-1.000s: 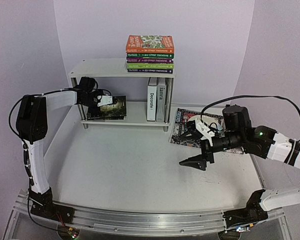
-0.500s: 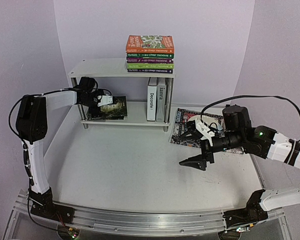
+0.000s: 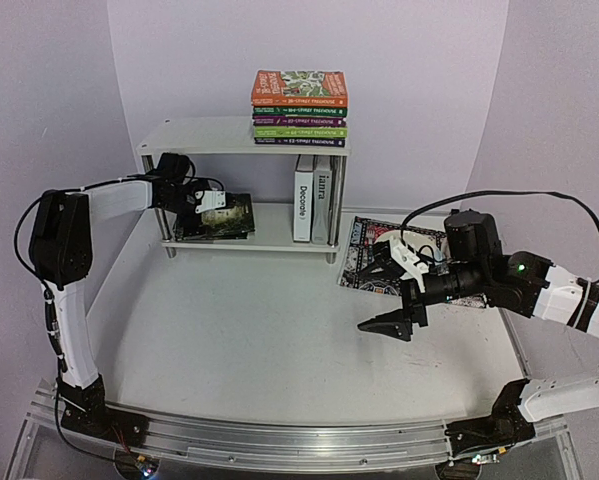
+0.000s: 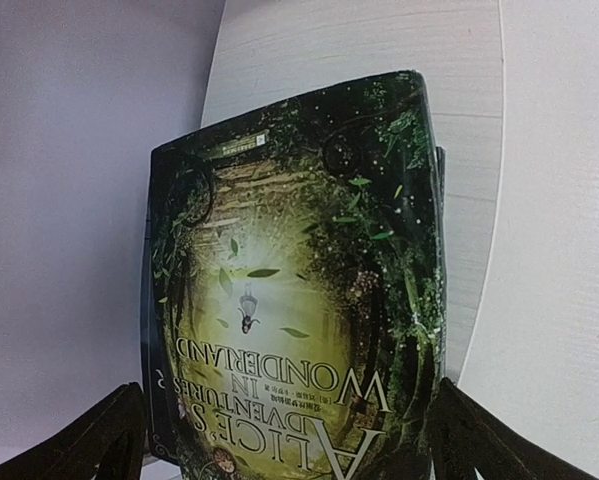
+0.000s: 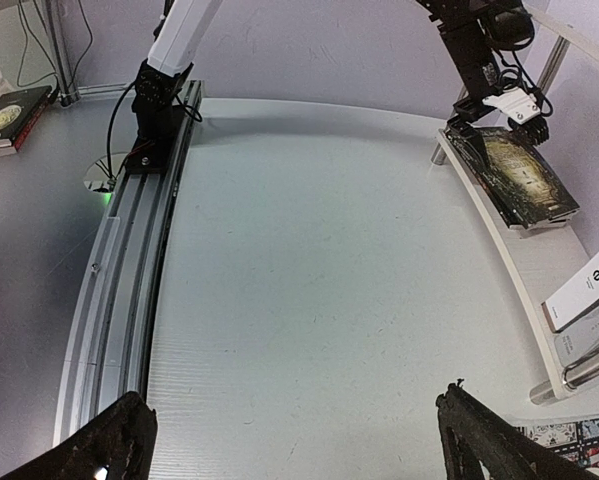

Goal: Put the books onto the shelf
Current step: Adjust the book in the book pile on the shelf.

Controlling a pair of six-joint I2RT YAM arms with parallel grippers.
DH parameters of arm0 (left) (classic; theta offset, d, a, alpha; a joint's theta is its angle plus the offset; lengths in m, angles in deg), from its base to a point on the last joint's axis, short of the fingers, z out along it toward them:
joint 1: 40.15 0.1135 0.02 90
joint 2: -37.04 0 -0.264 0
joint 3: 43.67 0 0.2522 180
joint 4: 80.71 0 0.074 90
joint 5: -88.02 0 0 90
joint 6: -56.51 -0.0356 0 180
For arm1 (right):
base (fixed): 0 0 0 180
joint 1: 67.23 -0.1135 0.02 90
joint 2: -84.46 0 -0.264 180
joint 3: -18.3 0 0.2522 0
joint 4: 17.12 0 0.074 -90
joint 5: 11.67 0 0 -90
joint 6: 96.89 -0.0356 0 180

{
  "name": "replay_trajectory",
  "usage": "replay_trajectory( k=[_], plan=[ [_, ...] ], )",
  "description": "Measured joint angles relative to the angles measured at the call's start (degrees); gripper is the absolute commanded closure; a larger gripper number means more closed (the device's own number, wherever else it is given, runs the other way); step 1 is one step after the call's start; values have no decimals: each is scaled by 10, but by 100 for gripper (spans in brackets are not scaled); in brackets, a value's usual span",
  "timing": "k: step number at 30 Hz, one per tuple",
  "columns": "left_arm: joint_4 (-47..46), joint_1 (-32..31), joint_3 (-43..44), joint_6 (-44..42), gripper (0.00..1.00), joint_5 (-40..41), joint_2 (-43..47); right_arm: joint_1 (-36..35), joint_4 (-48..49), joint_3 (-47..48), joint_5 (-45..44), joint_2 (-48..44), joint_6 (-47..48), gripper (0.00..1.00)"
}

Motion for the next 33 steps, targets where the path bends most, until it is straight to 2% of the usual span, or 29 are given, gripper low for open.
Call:
replay_trajectory(
  k=[9,17,24,33],
  plan=[
    [14,-5,-6,20,0,-5,12,0,0,0,0,0,0,2],
    [12,-10,-27,15,1,30,37,0,0,0,1,0,0,2],
    [9,-10,-36,9,10,40,36,0,0,0,2,0,0,2],
    [9,-10,-36,8,31,45,23,0,0,0,3,0,0,2]
  ],
)
